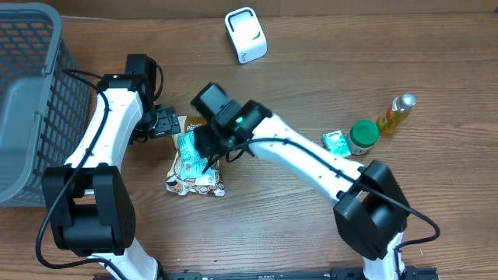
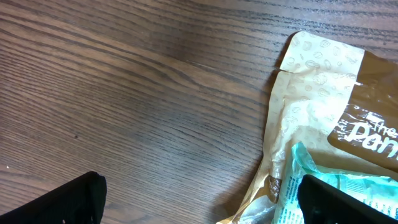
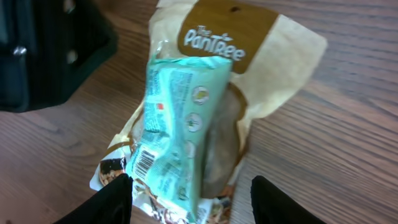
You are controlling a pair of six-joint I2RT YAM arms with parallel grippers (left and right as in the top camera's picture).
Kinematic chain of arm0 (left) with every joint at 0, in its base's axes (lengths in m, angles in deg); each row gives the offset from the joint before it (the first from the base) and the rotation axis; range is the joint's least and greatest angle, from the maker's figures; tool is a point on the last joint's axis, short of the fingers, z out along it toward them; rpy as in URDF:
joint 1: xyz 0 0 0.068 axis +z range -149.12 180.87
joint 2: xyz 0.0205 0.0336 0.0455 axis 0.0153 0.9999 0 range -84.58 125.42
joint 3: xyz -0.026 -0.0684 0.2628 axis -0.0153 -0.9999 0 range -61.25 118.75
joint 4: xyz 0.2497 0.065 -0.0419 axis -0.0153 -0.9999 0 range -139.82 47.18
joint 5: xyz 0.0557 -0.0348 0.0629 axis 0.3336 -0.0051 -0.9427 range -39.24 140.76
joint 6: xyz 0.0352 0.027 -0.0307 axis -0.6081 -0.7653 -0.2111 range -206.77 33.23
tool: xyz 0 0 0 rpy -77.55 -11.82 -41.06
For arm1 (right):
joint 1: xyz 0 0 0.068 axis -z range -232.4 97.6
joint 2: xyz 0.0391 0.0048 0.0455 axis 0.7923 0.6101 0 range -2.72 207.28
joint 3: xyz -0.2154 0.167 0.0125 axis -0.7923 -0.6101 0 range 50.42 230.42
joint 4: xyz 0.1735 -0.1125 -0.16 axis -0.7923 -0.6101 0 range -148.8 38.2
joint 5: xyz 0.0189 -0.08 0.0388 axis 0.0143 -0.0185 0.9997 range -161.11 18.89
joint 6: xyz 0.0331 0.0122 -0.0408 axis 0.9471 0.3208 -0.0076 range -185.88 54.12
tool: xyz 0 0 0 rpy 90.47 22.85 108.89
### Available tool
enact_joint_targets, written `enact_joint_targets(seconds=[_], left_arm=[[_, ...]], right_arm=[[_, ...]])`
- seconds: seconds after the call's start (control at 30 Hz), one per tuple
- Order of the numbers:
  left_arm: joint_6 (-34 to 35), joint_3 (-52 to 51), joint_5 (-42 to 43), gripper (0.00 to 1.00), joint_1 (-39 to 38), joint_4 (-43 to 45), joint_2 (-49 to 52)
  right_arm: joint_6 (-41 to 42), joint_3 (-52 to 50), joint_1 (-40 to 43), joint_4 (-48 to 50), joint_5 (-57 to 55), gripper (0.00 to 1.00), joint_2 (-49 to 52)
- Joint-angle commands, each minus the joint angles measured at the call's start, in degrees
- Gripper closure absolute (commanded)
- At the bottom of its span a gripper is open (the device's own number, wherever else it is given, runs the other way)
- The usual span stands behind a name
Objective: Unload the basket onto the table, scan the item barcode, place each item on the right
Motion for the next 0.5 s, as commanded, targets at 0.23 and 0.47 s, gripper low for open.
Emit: enact_joint_targets(seconds=[0.23,0.47], left_arm=[[-0.42,0.74,-0.31,0.0,0.26,0.0,-0.46],[-0.42,0.74,-0.31,0.0,0.26,0.0,-0.46]], right_arm=[[0.85,0.68,-3.19,2.84,-6.58,0.5,7.15],[0.85,0.66,-3.17,3.17,-7.17,0.6,9.03]])
